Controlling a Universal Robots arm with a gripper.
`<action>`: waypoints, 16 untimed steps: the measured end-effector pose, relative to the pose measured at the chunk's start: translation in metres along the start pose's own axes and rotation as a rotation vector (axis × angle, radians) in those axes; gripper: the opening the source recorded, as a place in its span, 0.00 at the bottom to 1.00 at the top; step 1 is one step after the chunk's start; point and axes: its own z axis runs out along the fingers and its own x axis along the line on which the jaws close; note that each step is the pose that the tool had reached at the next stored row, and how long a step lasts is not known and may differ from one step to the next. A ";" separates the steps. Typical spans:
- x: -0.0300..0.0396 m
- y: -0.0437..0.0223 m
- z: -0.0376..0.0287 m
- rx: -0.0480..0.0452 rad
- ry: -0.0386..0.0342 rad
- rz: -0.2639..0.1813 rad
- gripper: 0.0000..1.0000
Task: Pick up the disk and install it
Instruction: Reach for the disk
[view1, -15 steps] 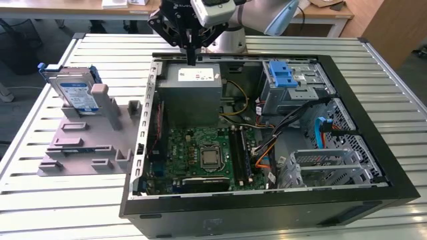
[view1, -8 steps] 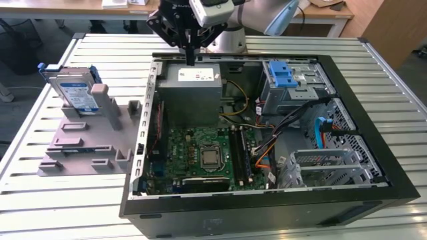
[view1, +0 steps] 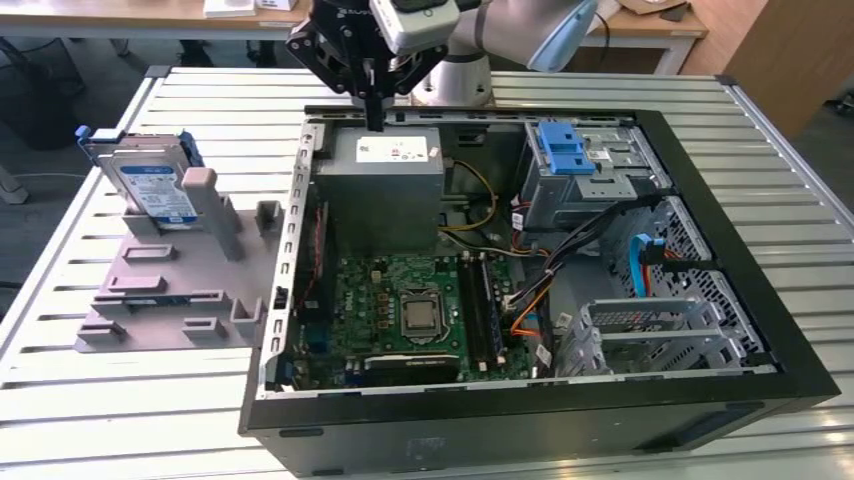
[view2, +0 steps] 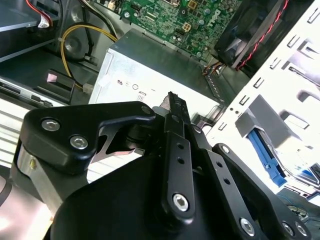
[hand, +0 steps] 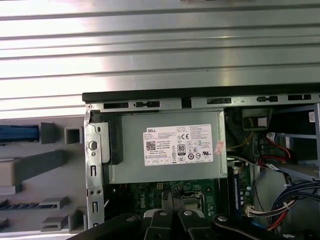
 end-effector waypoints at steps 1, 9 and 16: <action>0.0001 0.0000 0.0000 0.0000 0.0000 0.000 0.11; 0.0018 0.0000 -0.0001 0.0006 0.0001 0.000 0.11; 0.0046 0.0014 0.0000 0.0042 -0.0003 0.000 0.11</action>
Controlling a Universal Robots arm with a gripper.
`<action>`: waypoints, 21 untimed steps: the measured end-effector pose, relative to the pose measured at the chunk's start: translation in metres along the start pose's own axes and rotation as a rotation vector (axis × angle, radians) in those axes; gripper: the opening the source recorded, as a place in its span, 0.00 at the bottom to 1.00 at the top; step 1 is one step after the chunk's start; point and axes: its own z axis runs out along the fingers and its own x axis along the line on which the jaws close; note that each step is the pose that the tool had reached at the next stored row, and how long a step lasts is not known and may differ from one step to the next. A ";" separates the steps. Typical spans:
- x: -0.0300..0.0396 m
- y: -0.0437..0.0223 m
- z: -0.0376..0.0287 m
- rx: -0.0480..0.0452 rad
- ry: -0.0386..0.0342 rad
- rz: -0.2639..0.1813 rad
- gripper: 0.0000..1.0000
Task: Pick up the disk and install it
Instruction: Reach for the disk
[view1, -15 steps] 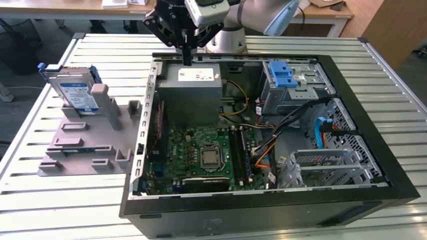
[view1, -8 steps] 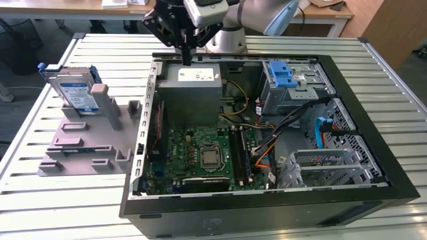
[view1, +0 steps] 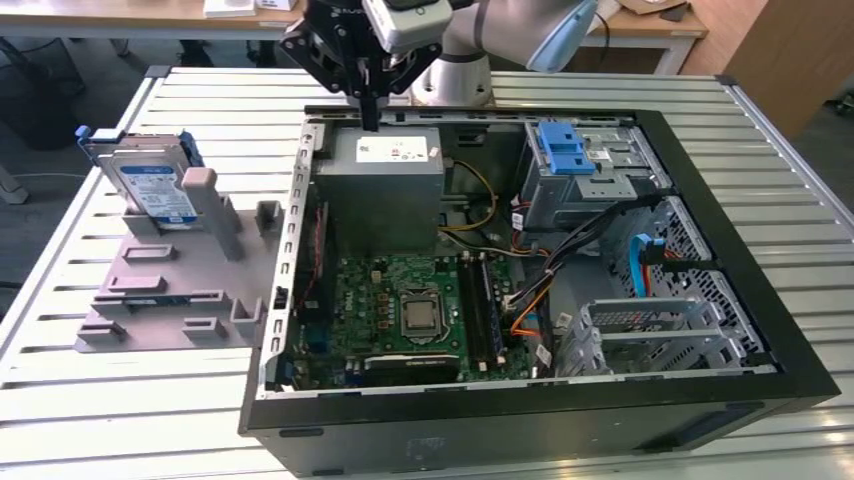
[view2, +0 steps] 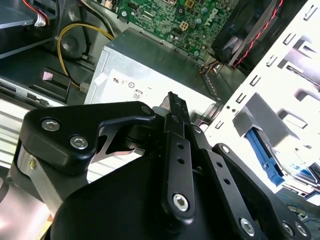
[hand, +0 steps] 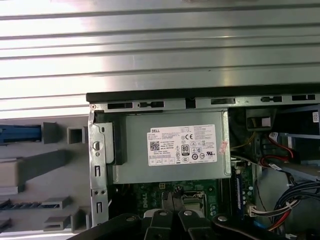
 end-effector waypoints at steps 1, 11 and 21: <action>0.0007 0.0004 0.0000 0.0002 0.0000 0.000 0.11; 0.0106 0.0036 0.0000 0.0001 0.0000 0.000 0.11; 0.0205 0.0059 0.0000 0.0001 0.0000 0.000 0.11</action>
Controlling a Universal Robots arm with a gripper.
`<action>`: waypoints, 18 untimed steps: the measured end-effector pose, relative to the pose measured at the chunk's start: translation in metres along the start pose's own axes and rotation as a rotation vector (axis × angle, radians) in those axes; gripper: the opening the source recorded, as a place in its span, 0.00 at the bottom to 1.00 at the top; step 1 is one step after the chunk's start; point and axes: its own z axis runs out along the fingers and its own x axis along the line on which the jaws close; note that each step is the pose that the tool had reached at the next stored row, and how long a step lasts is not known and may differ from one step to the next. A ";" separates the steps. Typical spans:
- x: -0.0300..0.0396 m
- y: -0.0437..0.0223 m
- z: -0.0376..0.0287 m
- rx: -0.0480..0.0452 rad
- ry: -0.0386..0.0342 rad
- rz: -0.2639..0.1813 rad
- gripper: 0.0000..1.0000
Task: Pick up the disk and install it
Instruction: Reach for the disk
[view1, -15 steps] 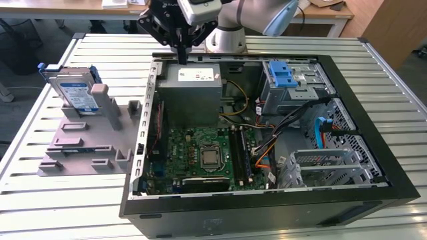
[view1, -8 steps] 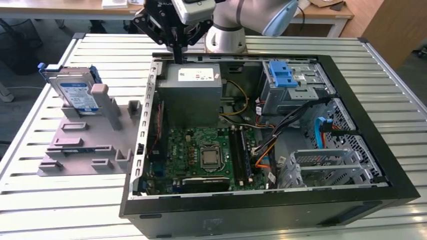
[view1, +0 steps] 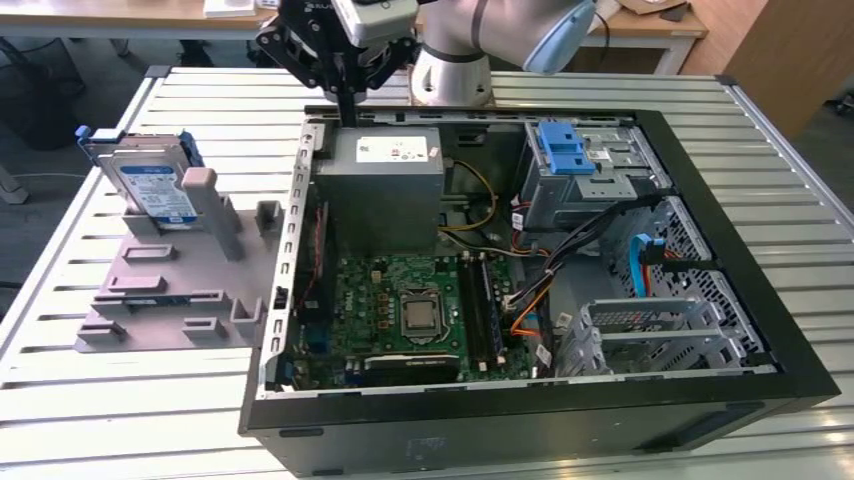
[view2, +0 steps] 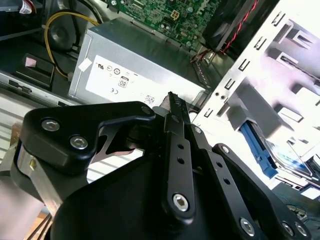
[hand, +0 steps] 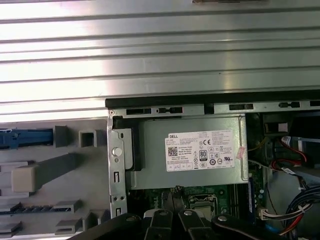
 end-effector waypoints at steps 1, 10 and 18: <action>0.0009 0.0002 0.0000 -0.0001 0.0000 0.000 0.11; 0.0098 0.0028 0.0001 0.0002 0.0000 0.000 0.11; 0.0172 0.0041 0.0002 0.0002 0.0000 0.000 0.11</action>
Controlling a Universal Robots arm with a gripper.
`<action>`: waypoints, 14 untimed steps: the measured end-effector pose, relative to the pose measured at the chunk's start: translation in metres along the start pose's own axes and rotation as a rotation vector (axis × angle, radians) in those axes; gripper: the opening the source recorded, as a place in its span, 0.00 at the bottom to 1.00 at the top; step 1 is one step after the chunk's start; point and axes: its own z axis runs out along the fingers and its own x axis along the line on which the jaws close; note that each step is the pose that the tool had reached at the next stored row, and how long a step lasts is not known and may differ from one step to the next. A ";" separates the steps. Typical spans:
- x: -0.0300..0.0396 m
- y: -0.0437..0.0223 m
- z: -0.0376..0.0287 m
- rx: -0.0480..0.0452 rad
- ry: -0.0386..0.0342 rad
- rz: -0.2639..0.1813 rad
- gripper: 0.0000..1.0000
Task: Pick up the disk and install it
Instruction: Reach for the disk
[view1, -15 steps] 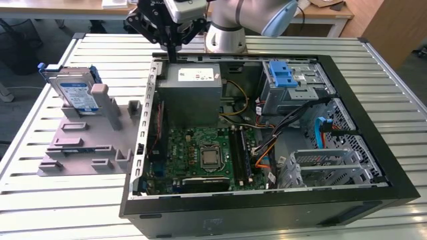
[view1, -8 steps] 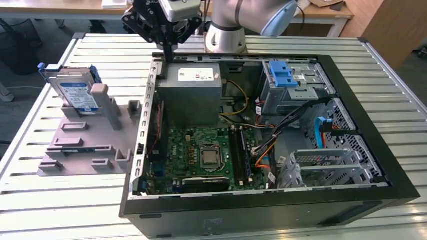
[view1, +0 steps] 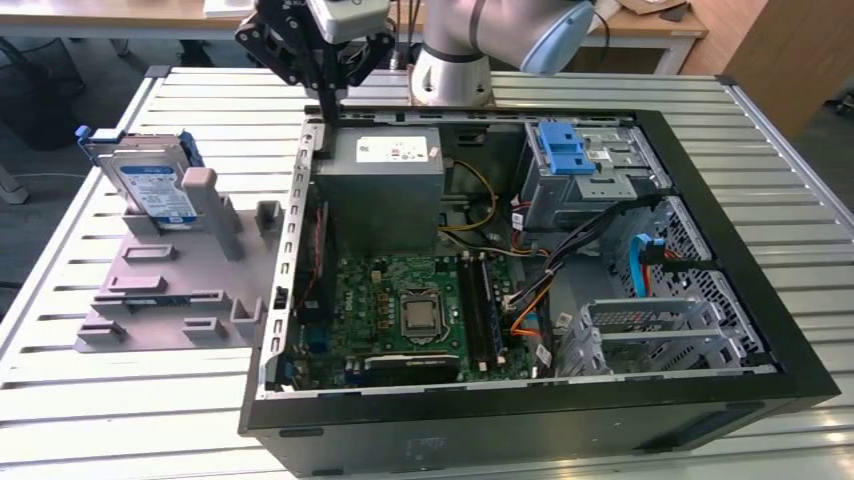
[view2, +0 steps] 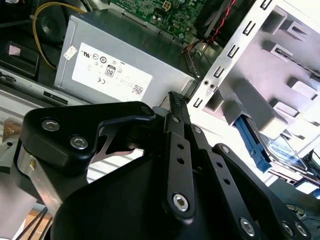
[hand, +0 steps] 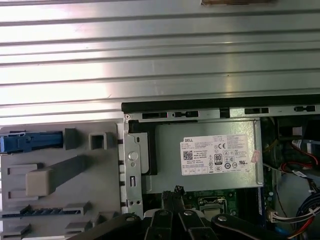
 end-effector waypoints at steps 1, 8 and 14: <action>0.0009 0.0001 0.0000 0.0000 -0.0001 0.000 0.11; 0.0074 0.0010 0.0002 0.0000 0.0000 0.000 0.11; 0.0127 0.0018 0.0004 0.0000 -0.0001 0.000 0.11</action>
